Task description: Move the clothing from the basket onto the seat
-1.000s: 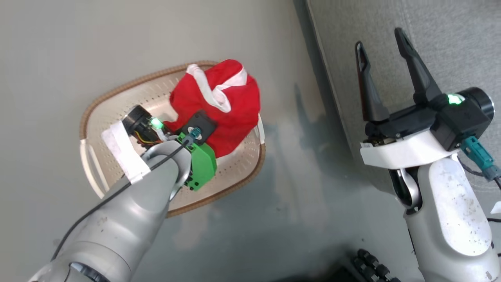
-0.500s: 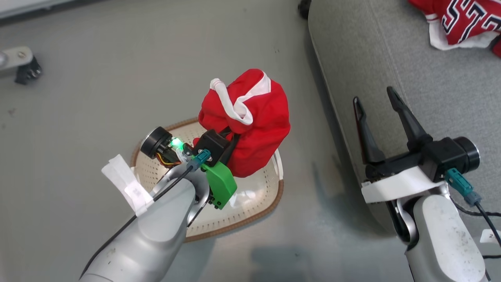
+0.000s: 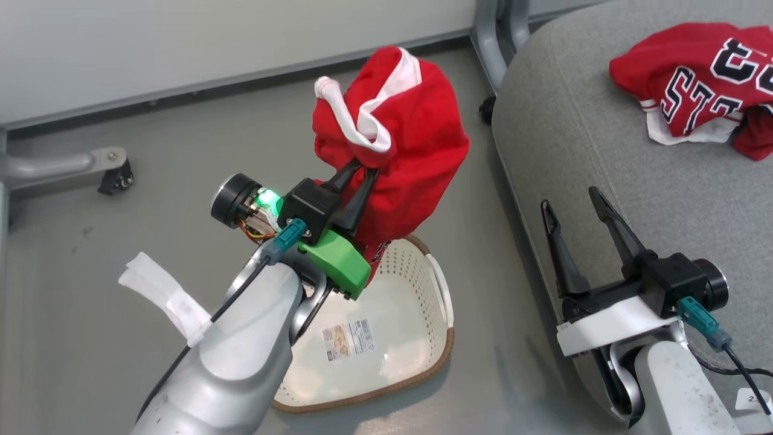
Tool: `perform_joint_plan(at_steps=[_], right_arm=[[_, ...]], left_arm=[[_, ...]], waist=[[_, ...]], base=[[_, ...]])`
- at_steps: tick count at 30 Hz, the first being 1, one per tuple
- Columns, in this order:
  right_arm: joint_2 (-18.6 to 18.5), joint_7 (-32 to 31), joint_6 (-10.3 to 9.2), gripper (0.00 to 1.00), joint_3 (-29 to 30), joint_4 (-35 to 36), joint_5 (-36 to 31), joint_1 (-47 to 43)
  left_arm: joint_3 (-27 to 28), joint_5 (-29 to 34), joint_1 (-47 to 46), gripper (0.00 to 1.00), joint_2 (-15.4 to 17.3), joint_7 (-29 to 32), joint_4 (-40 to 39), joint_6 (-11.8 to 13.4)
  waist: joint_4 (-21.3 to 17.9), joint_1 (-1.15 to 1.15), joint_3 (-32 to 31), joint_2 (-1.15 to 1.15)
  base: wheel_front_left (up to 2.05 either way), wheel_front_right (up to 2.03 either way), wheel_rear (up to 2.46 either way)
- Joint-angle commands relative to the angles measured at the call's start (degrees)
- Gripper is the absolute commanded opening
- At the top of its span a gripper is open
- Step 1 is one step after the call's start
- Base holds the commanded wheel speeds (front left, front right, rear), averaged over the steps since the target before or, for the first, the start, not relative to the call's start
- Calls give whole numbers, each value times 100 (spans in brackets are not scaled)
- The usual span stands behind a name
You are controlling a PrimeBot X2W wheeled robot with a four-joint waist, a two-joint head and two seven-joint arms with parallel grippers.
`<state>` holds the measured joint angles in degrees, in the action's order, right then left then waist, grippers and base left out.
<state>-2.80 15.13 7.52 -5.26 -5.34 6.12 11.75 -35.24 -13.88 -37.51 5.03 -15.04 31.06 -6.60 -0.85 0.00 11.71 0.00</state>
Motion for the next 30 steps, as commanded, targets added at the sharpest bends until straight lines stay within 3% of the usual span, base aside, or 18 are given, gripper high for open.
perform_joint_plan(at_steps=[1,17,30], right_arm=[[-17,2,-6,100,-5,-15,54,-118],[-17,2,-6,100,-54,71,146,-350],[-169,1,-6,100,-1052,237,307,258]], left_arm=[[50,52,96,0,3,-20,-118,-17],[243,226,83,0,-59,-20,-860,-60],[199,238,69,0,-87,-20,-893,-88]], waist=[[92,0,-247,0],[150,0,-505,0],[200,0,-396,0]], base=[[0,0,0],[0,0,0],[0,0,0]])
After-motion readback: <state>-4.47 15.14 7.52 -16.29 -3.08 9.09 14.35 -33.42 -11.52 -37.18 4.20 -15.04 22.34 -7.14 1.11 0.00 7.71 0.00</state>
